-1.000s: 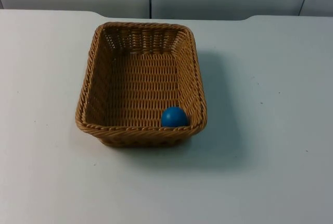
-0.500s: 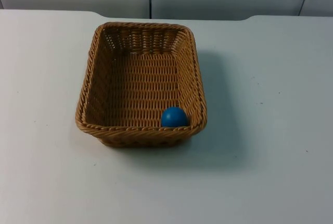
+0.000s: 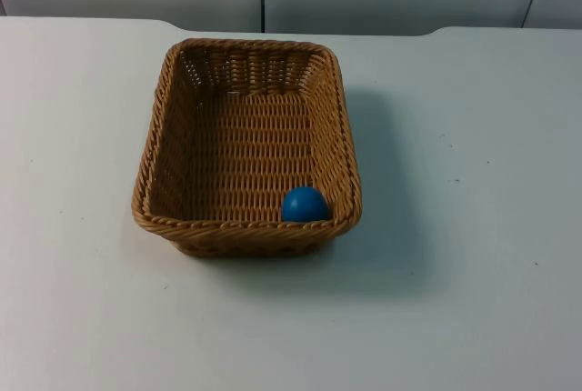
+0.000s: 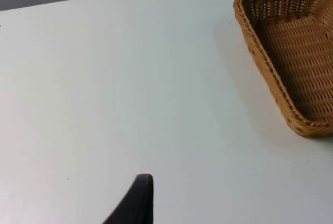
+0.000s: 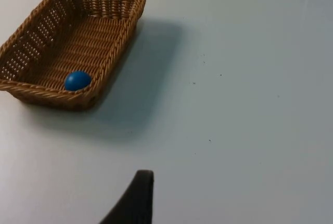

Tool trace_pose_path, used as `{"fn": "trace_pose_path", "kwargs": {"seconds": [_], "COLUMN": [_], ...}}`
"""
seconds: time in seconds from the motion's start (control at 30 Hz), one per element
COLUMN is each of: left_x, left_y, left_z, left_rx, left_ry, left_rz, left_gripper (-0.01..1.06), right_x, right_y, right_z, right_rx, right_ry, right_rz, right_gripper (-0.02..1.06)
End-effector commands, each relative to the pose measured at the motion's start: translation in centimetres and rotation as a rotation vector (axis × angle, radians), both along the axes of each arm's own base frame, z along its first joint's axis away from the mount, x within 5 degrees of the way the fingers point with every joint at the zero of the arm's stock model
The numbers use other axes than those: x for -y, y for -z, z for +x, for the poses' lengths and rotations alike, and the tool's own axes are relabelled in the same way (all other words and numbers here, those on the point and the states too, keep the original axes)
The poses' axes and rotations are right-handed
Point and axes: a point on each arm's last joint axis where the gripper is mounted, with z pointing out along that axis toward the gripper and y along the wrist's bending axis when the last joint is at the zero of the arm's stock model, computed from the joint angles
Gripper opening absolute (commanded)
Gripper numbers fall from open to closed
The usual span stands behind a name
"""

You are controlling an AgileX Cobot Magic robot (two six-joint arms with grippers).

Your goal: Pick up the basket with the left hand and place the ball into the basket with the right hand.

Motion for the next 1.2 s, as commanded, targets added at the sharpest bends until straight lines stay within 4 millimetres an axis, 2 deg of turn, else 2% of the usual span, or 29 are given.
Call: {"fn": "trace_pose_path", "kwargs": {"seconds": [0.0, 0.17, 0.37, 0.5, 0.63, 1.17], "left_x": [0.0, 0.0, -0.1, 0.1, -0.3, -0.3], "left_y": [0.4, 0.7, 1.2, 2.6, 2.6, 2.6], "left_z": [-0.9, -2.9, -3.5, -4.0, -4.8, -4.8], "left_rx": [-0.027, 0.003, 0.027, 0.027, 0.081, 0.081], "left_ry": [0.023, 0.105, 0.130, 0.159, 0.151, 0.150], "left_rz": [-0.024, -0.007, 0.017, -0.012, -0.007, -0.009], "left_gripper": [1.05, 1.05, 1.05, 1.05, 1.05, 1.05], "right_x": [0.0, 0.0, 0.0, 0.0, -0.1, -0.1], "right_y": [0.1, 0.1, 0.1, 0.1, 0.1, 0.1], "right_z": [0.0, 0.0, 0.0, 0.0, 0.0, 0.0], "right_rx": [0.001, 0.001, 0.001, 0.001, 0.000, -0.001], "right_ry": [0.008, 0.008, 0.008, 0.008, 0.005, 0.003], "right_rz": [0.000, 0.000, 0.000, 0.000, 0.005, 0.007], "right_gripper": [1.05, 1.05, 1.05, 1.05, 1.05, 1.05]}}
